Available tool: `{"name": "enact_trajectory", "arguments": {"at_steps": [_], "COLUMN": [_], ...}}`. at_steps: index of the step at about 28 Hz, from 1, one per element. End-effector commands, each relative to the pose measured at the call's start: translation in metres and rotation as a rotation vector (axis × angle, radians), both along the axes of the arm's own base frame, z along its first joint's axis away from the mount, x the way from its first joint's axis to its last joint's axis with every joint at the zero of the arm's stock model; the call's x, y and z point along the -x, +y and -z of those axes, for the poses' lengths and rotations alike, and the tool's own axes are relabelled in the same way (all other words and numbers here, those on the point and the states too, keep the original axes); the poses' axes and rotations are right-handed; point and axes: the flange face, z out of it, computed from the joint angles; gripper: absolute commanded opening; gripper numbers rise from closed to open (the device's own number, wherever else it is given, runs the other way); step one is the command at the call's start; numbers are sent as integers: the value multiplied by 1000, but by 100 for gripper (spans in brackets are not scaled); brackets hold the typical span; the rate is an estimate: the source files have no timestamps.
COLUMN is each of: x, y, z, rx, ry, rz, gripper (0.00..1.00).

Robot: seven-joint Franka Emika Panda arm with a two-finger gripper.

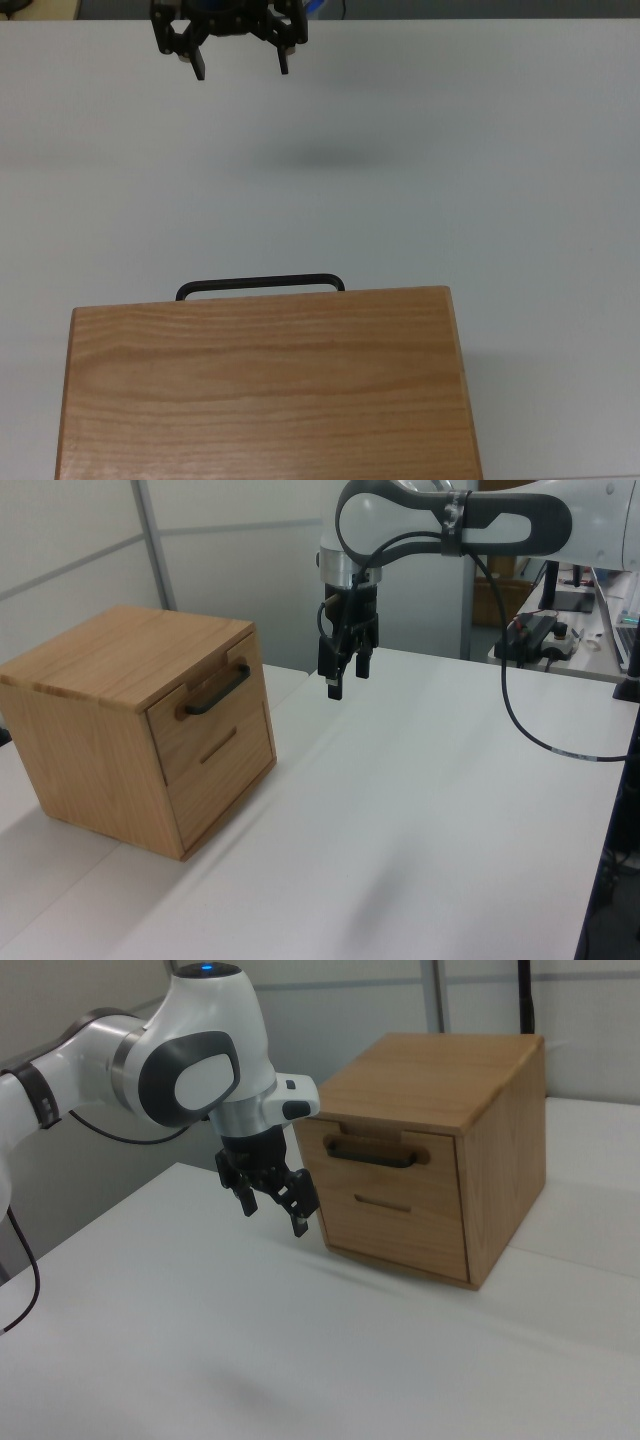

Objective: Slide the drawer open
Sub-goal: 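Move the open gripper toward the black handle of the upper drawer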

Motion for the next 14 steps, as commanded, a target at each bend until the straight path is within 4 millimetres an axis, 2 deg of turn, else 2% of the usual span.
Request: {"name": "enact_trajectory", "arguments": {"at_steps": [1,6,12,14], "x": [-1,0,9,11], "y": [-3,-10,-7,-7], "z": [-3,0,-21,-22], "rx": [73,72,121,115], "ry": [-16,1,-25,-19], "rz": [-191,-276,-300,-292], "gripper": [100,100,100,100]}}
